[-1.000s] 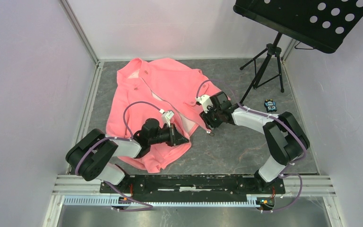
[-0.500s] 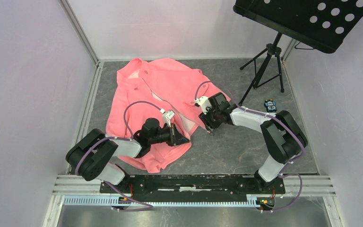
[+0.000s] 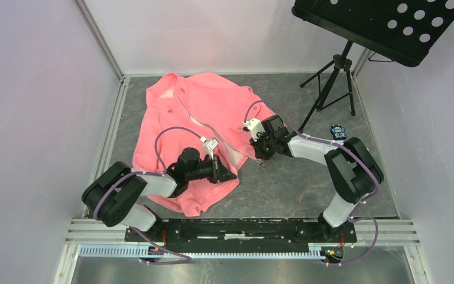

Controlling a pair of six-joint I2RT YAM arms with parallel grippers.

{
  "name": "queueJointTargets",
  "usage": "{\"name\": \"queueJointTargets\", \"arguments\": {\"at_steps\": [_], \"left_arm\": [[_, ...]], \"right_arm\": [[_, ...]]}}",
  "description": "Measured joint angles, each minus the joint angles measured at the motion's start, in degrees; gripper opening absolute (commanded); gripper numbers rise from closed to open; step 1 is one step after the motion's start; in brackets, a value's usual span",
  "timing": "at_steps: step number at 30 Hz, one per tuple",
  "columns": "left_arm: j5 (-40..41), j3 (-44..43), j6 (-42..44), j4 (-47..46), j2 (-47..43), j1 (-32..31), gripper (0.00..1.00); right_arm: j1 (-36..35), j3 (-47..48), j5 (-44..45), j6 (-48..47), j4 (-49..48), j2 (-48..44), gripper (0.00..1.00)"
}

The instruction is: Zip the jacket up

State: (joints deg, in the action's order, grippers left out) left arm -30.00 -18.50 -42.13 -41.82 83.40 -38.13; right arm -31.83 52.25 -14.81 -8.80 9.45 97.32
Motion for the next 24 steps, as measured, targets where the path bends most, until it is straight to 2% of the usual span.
{"name": "queueJointTargets", "arguments": {"at_steps": [3, 8, 19, 24], "left_arm": [[0.31, -0.13, 0.00, 0.55, -0.63, 0.00, 0.02], [3.17, 0.74, -0.02, -0.04, -2.93, 0.00, 0.02], [15.56, 4.17, 0.02, -0.31, -12.11, -0.26, 0.02], [17.92, 4.76, 0.02, -1.01, -12.04, -0.26, 0.02]], "right_arm": [[0.00, -0.57, -2.86, 2.14, -1.36, -1.05, 0.00], [-0.02, -5.49, -7.96, 7.93, -10.14, -6.78, 0.00], [-0.04, -21.68, -16.24, 26.71, -44.96, -13.94, 0.00], [-0.04, -25.09, -16.46, 29.73, -52.92, -16.52, 0.00]]}}
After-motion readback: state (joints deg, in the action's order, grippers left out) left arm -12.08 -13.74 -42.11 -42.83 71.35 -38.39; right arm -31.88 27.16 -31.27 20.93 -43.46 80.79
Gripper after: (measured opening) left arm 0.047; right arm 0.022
